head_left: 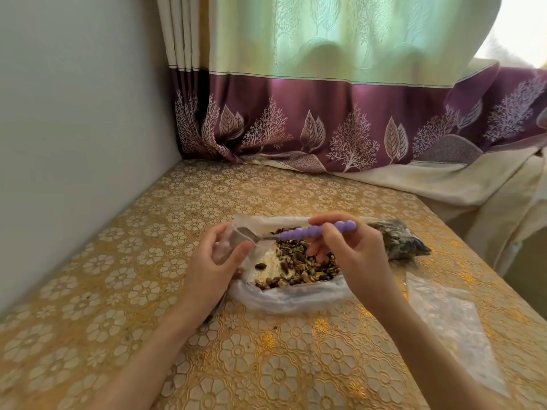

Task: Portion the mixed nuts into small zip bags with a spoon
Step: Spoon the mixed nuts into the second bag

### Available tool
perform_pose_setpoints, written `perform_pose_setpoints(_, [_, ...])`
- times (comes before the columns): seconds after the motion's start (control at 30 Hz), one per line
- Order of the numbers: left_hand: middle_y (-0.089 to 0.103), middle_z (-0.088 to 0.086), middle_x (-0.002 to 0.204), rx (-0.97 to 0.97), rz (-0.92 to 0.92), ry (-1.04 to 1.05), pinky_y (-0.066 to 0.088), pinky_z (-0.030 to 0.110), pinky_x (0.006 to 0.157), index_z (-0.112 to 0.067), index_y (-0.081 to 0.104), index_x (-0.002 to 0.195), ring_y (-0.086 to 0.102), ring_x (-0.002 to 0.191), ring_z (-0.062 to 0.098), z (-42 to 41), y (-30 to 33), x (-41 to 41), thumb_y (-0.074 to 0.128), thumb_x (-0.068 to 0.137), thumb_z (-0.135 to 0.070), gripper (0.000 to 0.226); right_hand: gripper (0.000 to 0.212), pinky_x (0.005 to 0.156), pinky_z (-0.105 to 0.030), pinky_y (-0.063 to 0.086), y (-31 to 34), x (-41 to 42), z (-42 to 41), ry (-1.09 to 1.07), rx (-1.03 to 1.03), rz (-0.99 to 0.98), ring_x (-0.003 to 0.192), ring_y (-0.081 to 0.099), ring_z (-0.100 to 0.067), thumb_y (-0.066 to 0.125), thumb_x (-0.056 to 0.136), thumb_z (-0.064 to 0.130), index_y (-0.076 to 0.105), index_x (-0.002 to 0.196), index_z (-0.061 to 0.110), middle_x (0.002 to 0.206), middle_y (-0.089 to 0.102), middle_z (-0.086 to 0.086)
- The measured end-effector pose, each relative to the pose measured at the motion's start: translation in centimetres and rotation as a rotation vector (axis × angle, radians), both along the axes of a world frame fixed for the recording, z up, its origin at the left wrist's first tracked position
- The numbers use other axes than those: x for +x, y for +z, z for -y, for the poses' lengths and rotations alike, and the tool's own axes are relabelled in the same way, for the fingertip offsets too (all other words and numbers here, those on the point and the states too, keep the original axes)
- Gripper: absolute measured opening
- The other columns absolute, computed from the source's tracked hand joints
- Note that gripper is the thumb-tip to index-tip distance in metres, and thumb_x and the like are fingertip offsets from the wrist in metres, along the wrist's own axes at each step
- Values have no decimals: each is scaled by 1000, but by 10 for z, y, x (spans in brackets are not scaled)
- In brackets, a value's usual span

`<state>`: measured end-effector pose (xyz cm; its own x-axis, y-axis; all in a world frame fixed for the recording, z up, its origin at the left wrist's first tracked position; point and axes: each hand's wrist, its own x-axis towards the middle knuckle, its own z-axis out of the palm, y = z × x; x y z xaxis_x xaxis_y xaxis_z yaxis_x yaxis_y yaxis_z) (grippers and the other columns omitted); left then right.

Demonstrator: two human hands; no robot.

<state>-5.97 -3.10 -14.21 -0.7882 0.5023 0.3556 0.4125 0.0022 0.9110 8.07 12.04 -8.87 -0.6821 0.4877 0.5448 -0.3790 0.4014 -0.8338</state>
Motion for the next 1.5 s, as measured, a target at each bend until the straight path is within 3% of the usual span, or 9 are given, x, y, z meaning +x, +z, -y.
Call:
perform_pose_setpoints(0.13, [61, -7, 118, -15, 13, 17, 54, 35, 86, -24, 45, 132, 63, 101, 10, 1, -3, 1, 57, 55, -83, 98, 19, 55, -22, 53, -7, 5, -10, -32, -220, -60, 59, 64, -18, 47, 95, 4, 64, 89, 2, 68, 70, -8])
perform_pose_setpoints(0.27, [63, -13, 112, -20, 0, 37, 55, 29, 82, -26, 45, 132, 64, 97, 4, 1, -6, 0, 55, 54, -85, 98, 20, 52, -20, 51, -20, 12, -29, -137, -421, -90, 57, 62, -16, 50, 95, 12, 64, 89, 0, 66, 69, -8])
perform_pose_setpoints(0.5, [61, -9, 117, -32, -1, 79, 52, 38, 90, -25, 47, 130, 62, 103, 10, -1, -8, 0, 55, 56, -82, 94, 36, 39, -18, 41, -46, 22, -45, -198, -405, 99, 44, 53, -13, 45, 98, 11, 61, 69, -1, 63, 71, -11])
perform_pose_setpoints(0.67, [63, -6, 116, -29, -2, 68, 53, 40, 88, -23, 47, 130, 63, 101, 12, 0, -7, 2, 54, 51, -87, 101, 32, 38, -19, 42, -52, 22, -55, -260, -528, 152, 43, 55, -13, 48, 96, 10, 61, 69, -1, 56, 67, -11])
perform_pose_setpoints(0.87, [62, -2, 118, -38, 4, 42, 51, 43, 91, -22, 46, 130, 62, 104, 18, 1, -8, 2, 54, 51, -87, 102, 36, 43, -19, 47, -53, 19, -53, -256, -408, 128, 47, 58, -14, 47, 99, 16, 63, 72, -1, 66, 72, -12])
perform_pose_setpoints(1.1, [65, -13, 102, -56, -45, 46, 50, 13, 66, -45, 50, 108, 64, 86, -3, 0, -7, 5, 51, 51, -89, 72, 36, 54, -24, 55, -56, 15, -50, -336, -301, 65, 56, 66, -20, 50, 98, 18, 68, 69, 8, 71, 74, -6])
perform_pose_setpoints(1.27, [66, -9, 101, -28, -44, 32, 52, 18, 65, -44, 49, 111, 65, 82, 0, 0, -9, 5, 54, 53, -87, 72, 30, 64, -32, 58, -62, 12, -49, -330, -288, 102, 63, 67, -23, 54, 96, 20, 74, 75, 12, 75, 74, -5])
perform_pose_setpoints(1.37, [66, -9, 107, -23, -42, 41, 53, 24, 75, -35, 51, 118, 66, 91, 5, 1, -10, 2, 54, 54, -86, 81, 28, 63, -26, 57, -63, 12, -49, -302, -332, 91, 66, 67, -20, 53, 96, 18, 74, 78, 11, 79, 75, -5])
perform_pose_setpoints(1.5, [67, -14, 102, -19, -46, 46, 53, 20, 68, -37, 52, 114, 66, 88, 2, 2, -9, 6, 54, 56, -85, 75, 26, 61, -21, 55, -62, 17, -47, -275, -370, 57, 66, 67, -17, 51, 97, 15, 71, 83, 6, 83, 75, -6])
